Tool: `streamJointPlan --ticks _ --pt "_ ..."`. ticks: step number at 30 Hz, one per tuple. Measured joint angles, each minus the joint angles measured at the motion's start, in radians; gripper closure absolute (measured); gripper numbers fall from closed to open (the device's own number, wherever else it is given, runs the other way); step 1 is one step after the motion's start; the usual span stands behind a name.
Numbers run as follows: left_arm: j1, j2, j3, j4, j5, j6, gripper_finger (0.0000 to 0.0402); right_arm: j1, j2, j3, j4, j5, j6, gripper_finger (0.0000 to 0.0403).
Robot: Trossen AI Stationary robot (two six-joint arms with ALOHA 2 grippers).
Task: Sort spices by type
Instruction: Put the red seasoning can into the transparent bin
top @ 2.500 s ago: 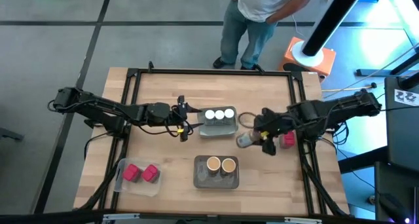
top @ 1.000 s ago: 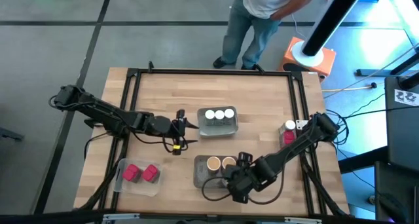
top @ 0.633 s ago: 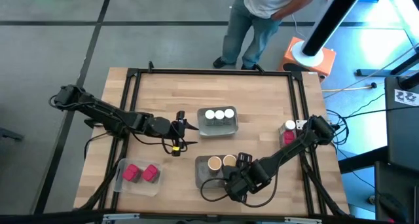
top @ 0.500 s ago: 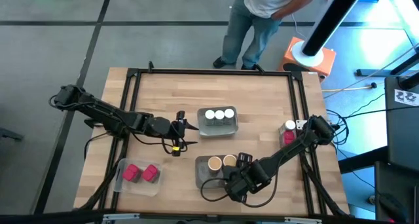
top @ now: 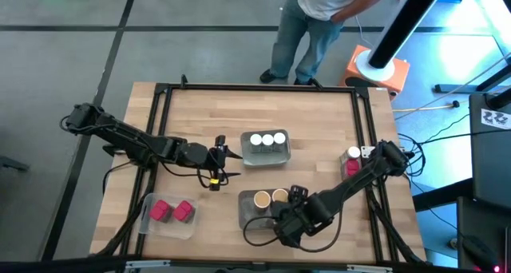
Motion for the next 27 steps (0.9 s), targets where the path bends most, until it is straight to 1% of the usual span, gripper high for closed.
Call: streamJointPlan --ticks 7,12,20,23,27 --pt "-0.001 0.0 0.0 0.0 0.0 0.0 0.0161 0.008 -0.004 0.111 -0.115 0.022 -0.047 0.0016" --pt "-0.001 0.0 0.0 -0.003 0.0 0.0 0.0161 0.01 -0.052 0.11 -0.224 0.065 0.006 0.0016" --pt "-0.001 0.0 0.0 -0.011 0.0 0.0 0.0161 0.027 -0.188 0.018 -0.354 0.158 0.153 0.0015" --pt "-0.001 0.0 0.0 -0.01 0.0 0.0 0.0161 0.027 -0.256 -0.063 -0.404 0.163 0.239 0.0015" --pt "-0.001 0.0 0.0 -0.01 0.0 0.0 0.0161 0.026 -0.354 -0.2 -0.413 0.168 0.36 0.0015"
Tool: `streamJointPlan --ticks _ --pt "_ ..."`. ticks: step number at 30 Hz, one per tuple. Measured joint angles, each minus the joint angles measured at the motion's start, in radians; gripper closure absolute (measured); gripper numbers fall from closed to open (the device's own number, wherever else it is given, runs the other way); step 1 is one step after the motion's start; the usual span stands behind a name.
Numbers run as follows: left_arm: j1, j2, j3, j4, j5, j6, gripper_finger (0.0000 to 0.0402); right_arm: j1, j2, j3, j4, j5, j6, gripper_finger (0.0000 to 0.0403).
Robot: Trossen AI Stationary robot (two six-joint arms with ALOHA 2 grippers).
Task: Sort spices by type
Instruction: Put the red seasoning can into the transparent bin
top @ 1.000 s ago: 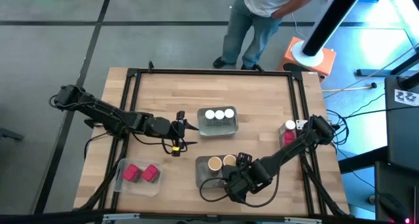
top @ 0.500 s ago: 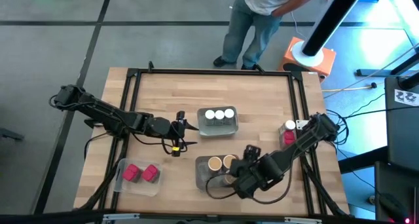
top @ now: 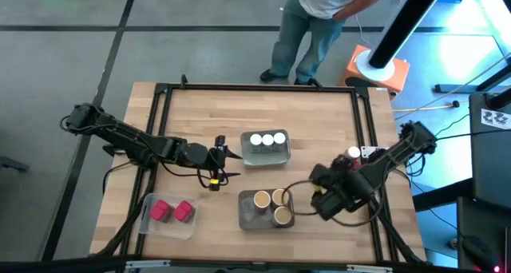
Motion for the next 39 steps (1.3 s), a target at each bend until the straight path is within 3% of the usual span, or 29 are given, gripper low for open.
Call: streamJointPlan --ticks 11,28,39 --pt "0.0 0.0 0.0 0.003 0.0 -0.003 0.0161 0.0 -0.212 -0.34 -0.025 0.03 0.415 0.0015" --pt "0.0 0.0 0.0 0.012 0.0 -0.007 0.0161 -0.021 -0.211 -0.581 -0.002 -0.258 0.656 0.0015" --pt "0.0 0.0 0.0 0.015 0.0 -0.004 0.0161 -0.021 -0.211 -0.676 0.056 -0.259 0.725 0.0015"
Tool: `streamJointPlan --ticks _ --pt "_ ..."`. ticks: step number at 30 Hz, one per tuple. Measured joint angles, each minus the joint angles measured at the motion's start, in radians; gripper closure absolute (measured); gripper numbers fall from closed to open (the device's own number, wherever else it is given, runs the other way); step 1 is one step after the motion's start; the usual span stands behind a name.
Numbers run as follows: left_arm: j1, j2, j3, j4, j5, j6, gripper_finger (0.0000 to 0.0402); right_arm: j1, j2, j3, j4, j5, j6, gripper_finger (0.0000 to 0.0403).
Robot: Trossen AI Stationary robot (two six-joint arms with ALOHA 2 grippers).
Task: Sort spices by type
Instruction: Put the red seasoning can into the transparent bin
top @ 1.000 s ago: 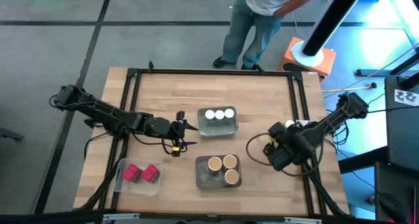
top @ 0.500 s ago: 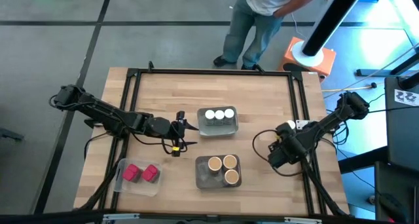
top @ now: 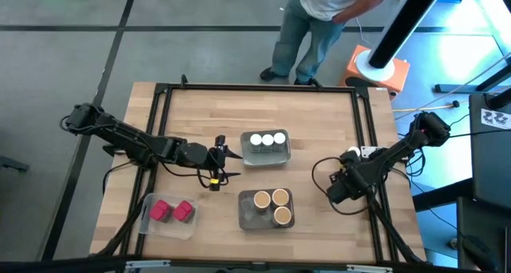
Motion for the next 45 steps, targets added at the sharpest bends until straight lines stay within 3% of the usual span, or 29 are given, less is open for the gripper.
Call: streamJointPlan --ticks 5,20,30,41,45 --pt "0.0 0.0 0.0 0.0 0.0 0.0 0.0161 0.0 0.0 -0.021 0.062 0.028 0.001 0.0015" --pt "0.0 0.0 0.0 0.0 0.0 0.001 0.0161 0.0 0.0 -0.026 0.029 0.125 0.097 0.0015" --pt "0.0 0.0 0.0 0.0 0.0 0.001 0.0161 0.0 0.0 -0.188 0.22 0.116 0.14 0.0015" --pt "0.0 0.0 0.0 0.004 0.0 0.005 0.0161 0.002 0.0 -0.19 0.232 0.131 0.123 0.0015" --pt "0.0 0.0 0.0 0.004 0.0 0.005 0.0161 0.002 0.0 -0.19 0.245 0.13 0.117 0.0035"
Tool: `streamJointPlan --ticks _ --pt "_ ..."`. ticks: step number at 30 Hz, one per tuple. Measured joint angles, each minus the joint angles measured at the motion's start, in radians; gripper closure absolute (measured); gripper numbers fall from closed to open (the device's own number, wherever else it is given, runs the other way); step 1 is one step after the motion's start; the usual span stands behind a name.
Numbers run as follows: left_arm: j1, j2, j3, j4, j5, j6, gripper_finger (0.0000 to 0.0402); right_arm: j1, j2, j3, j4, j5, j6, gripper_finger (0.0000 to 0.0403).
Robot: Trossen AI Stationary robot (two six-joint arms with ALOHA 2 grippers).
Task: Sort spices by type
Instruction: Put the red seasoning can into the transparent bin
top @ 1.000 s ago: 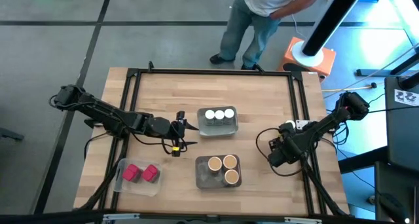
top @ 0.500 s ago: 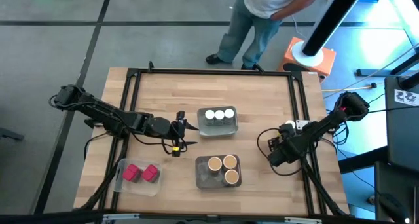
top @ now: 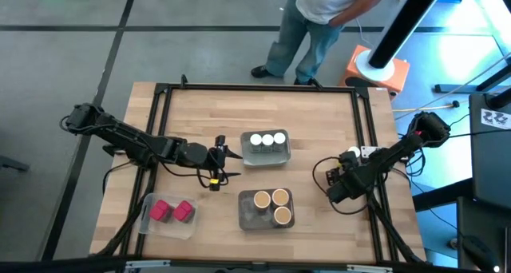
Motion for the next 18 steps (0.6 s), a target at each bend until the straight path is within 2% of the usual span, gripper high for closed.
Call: streamJointPlan --ticks 15,18 --pt "0.0 0.0 0.0 -0.011 0.0 0.002 0.0161 0.0 0.0 0.001 0.021 0.01 -0.076 0.0187" --pt "0.0 0.0 0.0 -0.011 0.0 0.003 0.0161 0.0 0.0 0.001 0.024 0.012 -0.104 0.0198"
